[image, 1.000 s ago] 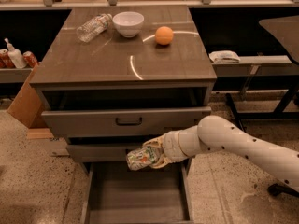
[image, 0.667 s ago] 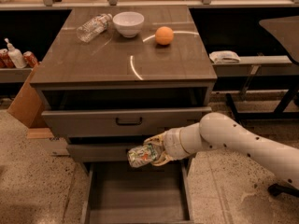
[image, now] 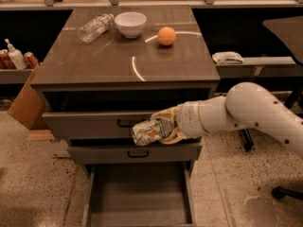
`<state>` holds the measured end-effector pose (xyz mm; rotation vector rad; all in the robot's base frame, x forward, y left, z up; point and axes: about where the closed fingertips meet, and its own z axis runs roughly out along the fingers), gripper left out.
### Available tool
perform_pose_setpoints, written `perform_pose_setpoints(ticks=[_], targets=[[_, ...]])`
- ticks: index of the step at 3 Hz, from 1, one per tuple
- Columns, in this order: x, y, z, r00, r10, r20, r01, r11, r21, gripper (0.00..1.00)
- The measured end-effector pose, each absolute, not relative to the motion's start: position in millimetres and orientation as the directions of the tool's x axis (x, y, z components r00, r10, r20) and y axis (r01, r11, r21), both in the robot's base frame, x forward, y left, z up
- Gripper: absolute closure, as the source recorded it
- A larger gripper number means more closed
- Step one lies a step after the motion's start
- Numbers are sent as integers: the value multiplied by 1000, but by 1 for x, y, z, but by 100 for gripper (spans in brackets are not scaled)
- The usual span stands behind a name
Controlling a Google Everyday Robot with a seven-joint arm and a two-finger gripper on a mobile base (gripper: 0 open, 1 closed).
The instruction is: Pick 7up can from bottom drawer and place on counter
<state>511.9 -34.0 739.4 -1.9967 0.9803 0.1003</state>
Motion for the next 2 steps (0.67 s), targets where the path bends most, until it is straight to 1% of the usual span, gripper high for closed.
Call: perform_pose_setpoints(ticks=[1, 2], targets=[[526, -47, 812, 711, -600, -367, -618, -284, -733, 100], [561, -69, 866, 695, -627, -352, -593, -224, -773, 100]])
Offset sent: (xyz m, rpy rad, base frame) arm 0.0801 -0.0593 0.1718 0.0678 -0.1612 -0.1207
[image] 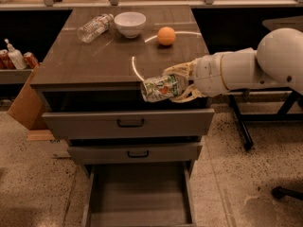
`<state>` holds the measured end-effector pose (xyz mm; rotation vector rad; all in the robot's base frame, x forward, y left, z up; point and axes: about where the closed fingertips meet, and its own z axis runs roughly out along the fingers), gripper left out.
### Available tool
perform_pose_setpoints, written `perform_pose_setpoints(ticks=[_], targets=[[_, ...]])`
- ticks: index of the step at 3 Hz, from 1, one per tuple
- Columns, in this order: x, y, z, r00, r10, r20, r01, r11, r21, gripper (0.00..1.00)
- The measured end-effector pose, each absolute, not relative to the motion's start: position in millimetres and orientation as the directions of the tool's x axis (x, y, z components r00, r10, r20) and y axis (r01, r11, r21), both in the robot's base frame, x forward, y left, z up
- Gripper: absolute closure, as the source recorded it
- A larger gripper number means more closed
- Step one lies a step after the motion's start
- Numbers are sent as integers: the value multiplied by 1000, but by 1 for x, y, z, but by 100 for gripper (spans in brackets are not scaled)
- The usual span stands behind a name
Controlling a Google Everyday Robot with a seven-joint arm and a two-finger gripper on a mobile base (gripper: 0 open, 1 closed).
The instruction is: Pick 7up can from bottom drawer and place on counter
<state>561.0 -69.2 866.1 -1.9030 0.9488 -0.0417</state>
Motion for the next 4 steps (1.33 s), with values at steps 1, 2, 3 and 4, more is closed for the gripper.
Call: perform_pose_setpoints(ticks=[1, 2, 3, 4], targets=[[561, -69, 866, 695, -627, -352, -593, -224, -773, 100], [579, -74, 871, 660, -652, -372, -623, -200, -756, 100], [611, -77, 881, 605, -680, -415, -674, -161, -721, 100], [643, -77, 894, 550, -688, -474, -724, -110, -680, 100]])
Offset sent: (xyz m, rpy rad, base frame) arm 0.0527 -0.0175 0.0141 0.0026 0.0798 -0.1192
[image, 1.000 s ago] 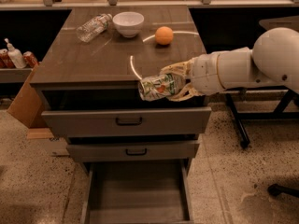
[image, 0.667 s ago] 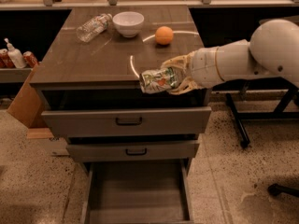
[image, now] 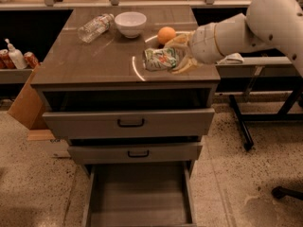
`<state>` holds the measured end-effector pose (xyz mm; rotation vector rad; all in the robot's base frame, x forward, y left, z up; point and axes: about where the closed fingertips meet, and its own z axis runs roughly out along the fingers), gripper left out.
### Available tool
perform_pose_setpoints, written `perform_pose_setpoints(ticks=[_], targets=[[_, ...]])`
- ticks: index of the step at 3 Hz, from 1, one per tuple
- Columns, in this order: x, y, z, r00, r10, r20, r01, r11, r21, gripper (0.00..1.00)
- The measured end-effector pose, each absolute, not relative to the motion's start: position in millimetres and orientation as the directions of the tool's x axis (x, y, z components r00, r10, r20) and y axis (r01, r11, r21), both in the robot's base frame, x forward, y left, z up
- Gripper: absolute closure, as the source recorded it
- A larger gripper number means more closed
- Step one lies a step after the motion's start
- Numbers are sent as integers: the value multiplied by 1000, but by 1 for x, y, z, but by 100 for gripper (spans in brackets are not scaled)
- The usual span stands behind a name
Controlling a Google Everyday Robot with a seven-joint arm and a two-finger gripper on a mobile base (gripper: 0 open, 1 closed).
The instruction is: Pick 7up can from bottom drawer and place on counter
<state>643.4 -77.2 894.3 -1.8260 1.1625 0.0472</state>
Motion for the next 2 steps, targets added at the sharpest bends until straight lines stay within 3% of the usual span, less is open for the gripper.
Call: perform_pose_setpoints(ticks=[2], targets=[[692, -73, 896, 438, -703, -560, -825, -66, -562, 100]])
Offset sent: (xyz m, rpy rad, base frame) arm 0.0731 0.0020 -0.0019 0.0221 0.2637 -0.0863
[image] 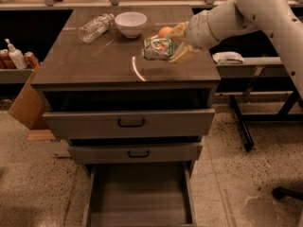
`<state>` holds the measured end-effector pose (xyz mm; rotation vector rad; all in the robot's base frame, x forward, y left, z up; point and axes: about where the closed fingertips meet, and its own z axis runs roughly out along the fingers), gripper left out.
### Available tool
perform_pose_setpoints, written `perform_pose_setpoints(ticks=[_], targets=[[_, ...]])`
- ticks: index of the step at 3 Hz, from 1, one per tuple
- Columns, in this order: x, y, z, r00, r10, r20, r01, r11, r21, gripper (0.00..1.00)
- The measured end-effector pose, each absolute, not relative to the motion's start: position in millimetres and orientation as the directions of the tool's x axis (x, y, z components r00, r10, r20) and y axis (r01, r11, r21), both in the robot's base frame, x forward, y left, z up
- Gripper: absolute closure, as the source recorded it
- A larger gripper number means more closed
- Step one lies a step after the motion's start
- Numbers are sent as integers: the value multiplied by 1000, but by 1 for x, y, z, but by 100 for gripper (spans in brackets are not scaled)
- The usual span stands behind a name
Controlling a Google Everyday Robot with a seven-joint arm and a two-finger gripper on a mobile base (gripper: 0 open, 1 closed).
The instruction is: Pick 7up can from bottom drawer and place on counter
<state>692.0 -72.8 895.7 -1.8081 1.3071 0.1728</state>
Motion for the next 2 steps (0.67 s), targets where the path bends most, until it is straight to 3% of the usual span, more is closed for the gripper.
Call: perform_pose_setpoints(ticks=[2], targets=[[711, -64, 876, 334, -727, -600, -901, -60, -429, 57]])
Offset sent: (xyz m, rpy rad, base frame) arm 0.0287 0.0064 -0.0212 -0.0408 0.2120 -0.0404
